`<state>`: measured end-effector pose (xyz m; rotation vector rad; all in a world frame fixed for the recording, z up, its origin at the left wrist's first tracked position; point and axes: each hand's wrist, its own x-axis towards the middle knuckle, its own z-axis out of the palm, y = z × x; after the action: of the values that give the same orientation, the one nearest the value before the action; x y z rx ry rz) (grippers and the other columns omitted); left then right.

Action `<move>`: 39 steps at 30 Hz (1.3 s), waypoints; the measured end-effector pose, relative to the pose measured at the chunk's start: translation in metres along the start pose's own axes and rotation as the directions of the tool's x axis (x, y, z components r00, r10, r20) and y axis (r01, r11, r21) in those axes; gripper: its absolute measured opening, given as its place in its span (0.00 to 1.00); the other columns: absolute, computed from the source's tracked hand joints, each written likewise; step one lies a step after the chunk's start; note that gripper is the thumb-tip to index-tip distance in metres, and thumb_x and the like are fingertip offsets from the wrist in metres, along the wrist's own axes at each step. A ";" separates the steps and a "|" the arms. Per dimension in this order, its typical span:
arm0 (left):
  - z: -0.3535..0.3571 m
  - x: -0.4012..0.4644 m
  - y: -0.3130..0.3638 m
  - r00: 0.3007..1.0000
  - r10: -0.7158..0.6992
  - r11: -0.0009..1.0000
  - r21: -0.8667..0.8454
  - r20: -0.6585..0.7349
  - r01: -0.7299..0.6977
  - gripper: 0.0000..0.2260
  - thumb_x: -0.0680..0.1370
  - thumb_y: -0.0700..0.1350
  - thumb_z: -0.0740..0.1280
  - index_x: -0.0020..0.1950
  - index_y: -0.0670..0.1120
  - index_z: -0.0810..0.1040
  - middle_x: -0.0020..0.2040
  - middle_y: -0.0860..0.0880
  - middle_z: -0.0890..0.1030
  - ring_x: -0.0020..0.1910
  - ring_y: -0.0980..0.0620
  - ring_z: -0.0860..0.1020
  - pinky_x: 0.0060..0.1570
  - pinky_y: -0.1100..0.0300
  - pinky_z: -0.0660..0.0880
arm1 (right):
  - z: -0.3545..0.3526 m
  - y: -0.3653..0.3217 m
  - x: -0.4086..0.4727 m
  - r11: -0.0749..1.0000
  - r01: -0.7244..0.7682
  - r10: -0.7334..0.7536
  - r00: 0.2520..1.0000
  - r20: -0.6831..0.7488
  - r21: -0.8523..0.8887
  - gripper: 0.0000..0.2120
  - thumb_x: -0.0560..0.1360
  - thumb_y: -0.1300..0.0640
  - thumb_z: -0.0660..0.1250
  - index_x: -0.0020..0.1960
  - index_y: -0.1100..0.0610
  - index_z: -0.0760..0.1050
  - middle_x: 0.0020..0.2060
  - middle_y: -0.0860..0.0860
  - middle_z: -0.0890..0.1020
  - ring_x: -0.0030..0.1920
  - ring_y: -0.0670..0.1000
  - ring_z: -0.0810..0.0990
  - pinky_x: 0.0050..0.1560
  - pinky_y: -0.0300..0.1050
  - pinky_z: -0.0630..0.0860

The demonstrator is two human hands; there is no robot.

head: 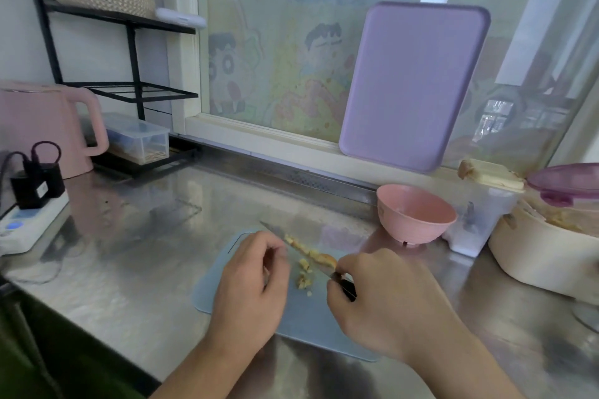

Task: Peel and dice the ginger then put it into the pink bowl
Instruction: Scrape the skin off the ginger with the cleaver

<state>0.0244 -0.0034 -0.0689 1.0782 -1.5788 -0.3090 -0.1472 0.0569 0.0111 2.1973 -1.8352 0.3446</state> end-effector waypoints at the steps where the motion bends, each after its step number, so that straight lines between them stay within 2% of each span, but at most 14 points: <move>1: -0.004 0.002 0.006 1.000 0.027 0.999 -0.024 -0.007 -0.028 0.09 0.82 0.40 0.66 0.45 0.53 0.75 0.43 0.57 0.77 0.45 0.54 0.78 0.45 0.58 0.73 | -0.001 0.000 0.000 1.000 0.017 -0.017 1.000 0.007 -0.009 0.18 0.75 0.39 0.54 0.47 0.50 0.76 0.40 0.51 0.82 0.43 0.56 0.81 0.40 0.48 0.76; 4: -0.016 0.017 0.026 0.983 0.176 0.984 -0.011 0.051 -0.176 0.07 0.77 0.38 0.66 0.43 0.50 0.76 0.43 0.56 0.76 0.48 0.53 0.77 0.48 0.61 0.72 | -0.003 0.000 0.000 0.998 0.057 -0.055 0.998 0.034 -0.041 0.17 0.75 0.40 0.56 0.46 0.52 0.74 0.39 0.51 0.81 0.43 0.58 0.81 0.40 0.48 0.76; 6: -0.019 0.034 0.034 0.959 0.193 0.973 0.089 0.206 -0.215 0.06 0.74 0.39 0.66 0.40 0.50 0.77 0.40 0.56 0.77 0.46 0.55 0.76 0.47 0.59 0.72 | -0.004 0.002 -0.001 0.995 0.078 -0.076 0.996 0.046 -0.056 0.16 0.74 0.40 0.57 0.45 0.52 0.73 0.38 0.52 0.80 0.42 0.58 0.81 0.39 0.48 0.76; 9: -0.020 0.053 0.041 0.866 -0.066 0.939 0.324 0.496 -0.114 0.04 0.74 0.45 0.67 0.40 0.51 0.81 0.40 0.56 0.80 0.41 0.59 0.78 0.44 0.57 0.77 | -0.004 0.005 -0.002 0.990 0.118 -0.115 0.993 0.039 -0.077 0.18 0.73 0.40 0.56 0.47 0.51 0.76 0.38 0.52 0.81 0.42 0.58 0.81 0.40 0.49 0.78; 11: -0.019 0.063 0.042 0.791 -0.178 0.916 0.391 0.586 -0.084 0.06 0.74 0.47 0.67 0.43 0.55 0.83 0.40 0.58 0.82 0.40 0.61 0.79 0.40 0.61 0.77 | -0.005 0.008 -0.002 0.987 0.136 -0.133 0.991 0.033 -0.088 0.20 0.73 0.39 0.56 0.51 0.50 0.79 0.39 0.52 0.82 0.42 0.58 0.82 0.42 0.48 0.78; 17: -0.005 0.086 0.040 0.577 -0.293 0.916 0.397 0.763 -0.060 0.08 0.75 0.44 0.72 0.47 0.56 0.88 0.43 0.60 0.87 0.45 0.61 0.83 0.51 0.60 0.82 | -0.003 0.014 -0.003 0.983 0.166 -0.162 0.985 0.056 -0.074 0.21 0.71 0.39 0.57 0.53 0.48 0.81 0.40 0.51 0.84 0.41 0.57 0.81 0.42 0.47 0.79; 20: 0.006 0.090 0.035 0.630 -0.220 0.944 0.326 0.745 -0.056 0.04 0.75 0.45 0.74 0.46 0.54 0.88 0.41 0.58 0.86 0.41 0.60 0.84 0.46 0.61 0.80 | -0.003 0.018 -0.003 0.983 0.171 -0.167 0.984 0.061 -0.066 0.21 0.72 0.39 0.57 0.52 0.49 0.81 0.39 0.51 0.84 0.40 0.56 0.81 0.41 0.47 0.79; 22: 0.008 0.093 0.038 0.661 -0.168 0.980 0.195 0.731 0.034 0.01 0.75 0.49 0.76 0.44 0.53 0.87 0.39 0.56 0.86 0.37 0.59 0.82 0.40 0.62 0.78 | -0.005 0.020 -0.004 0.984 0.168 -0.165 0.985 0.049 -0.067 0.21 0.72 0.39 0.57 0.53 0.50 0.81 0.40 0.51 0.84 0.41 0.56 0.81 0.42 0.48 0.79; 24: 0.008 0.096 0.040 0.584 -0.144 0.989 0.138 0.799 0.054 0.05 0.74 0.53 0.78 0.44 0.53 0.86 0.39 0.54 0.86 0.37 0.58 0.81 0.42 0.57 0.79 | -0.008 0.021 -0.004 0.984 0.166 -0.163 0.986 0.044 -0.060 0.20 0.72 0.40 0.58 0.54 0.49 0.80 0.40 0.51 0.84 0.41 0.56 0.82 0.41 0.48 0.79; 26: 0.009 0.097 0.041 0.480 -0.145 0.985 0.174 0.865 -0.015 0.06 0.73 0.53 0.79 0.45 0.53 0.86 0.41 0.54 0.86 0.39 0.58 0.82 0.47 0.53 0.81 | -0.010 0.021 -0.005 0.985 0.164 -0.162 0.986 0.051 -0.056 0.20 0.73 0.40 0.58 0.54 0.50 0.79 0.38 0.51 0.82 0.41 0.56 0.81 0.40 0.47 0.78; 27: 0.011 0.096 0.040 0.461 -0.153 0.982 0.188 0.874 -0.031 0.05 0.73 0.52 0.79 0.45 0.52 0.87 0.41 0.54 0.86 0.39 0.58 0.82 0.47 0.54 0.81 | -0.012 0.020 -0.005 0.984 0.167 -0.164 0.985 0.056 -0.056 0.20 0.72 0.40 0.58 0.54 0.50 0.79 0.37 0.51 0.82 0.40 0.57 0.81 0.39 0.47 0.78; 34: 0.035 0.088 0.028 0.599 -0.159 0.947 0.293 0.785 -0.133 0.04 0.72 0.46 0.80 0.42 0.50 0.87 0.31 0.58 0.81 0.31 0.60 0.77 0.32 0.65 0.73 | -0.016 0.017 -0.007 0.981 0.178 -0.171 0.981 0.087 -0.075 0.17 0.73 0.42 0.60 0.50 0.52 0.79 0.33 0.51 0.76 0.39 0.58 0.80 0.39 0.48 0.78; 37: 0.030 0.094 0.028 0.660 -0.124 0.972 0.224 0.741 -0.069 0.05 0.75 0.50 0.77 0.40 0.54 0.85 0.35 0.56 0.84 0.33 0.58 0.79 0.36 0.57 0.79 | -0.016 0.017 -0.006 0.983 0.166 -0.160 0.984 0.083 -0.071 0.18 0.72 0.42 0.59 0.49 0.52 0.80 0.35 0.50 0.80 0.38 0.57 0.81 0.39 0.48 0.79; 39: 0.019 0.100 0.032 0.659 -0.135 0.987 0.160 0.740 0.022 0.08 0.78 0.53 0.73 0.41 0.53 0.85 0.36 0.53 0.85 0.34 0.57 0.79 0.42 0.54 0.79 | -0.016 0.019 -0.006 0.984 0.166 -0.161 0.984 0.071 -0.065 0.17 0.72 0.43 0.59 0.49 0.52 0.81 0.35 0.50 0.81 0.38 0.56 0.80 0.39 0.48 0.80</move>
<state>-0.0007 -0.0688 0.0115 1.2022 -2.3241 -0.7993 -0.1671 0.0649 0.0249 2.3156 -1.6567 0.1740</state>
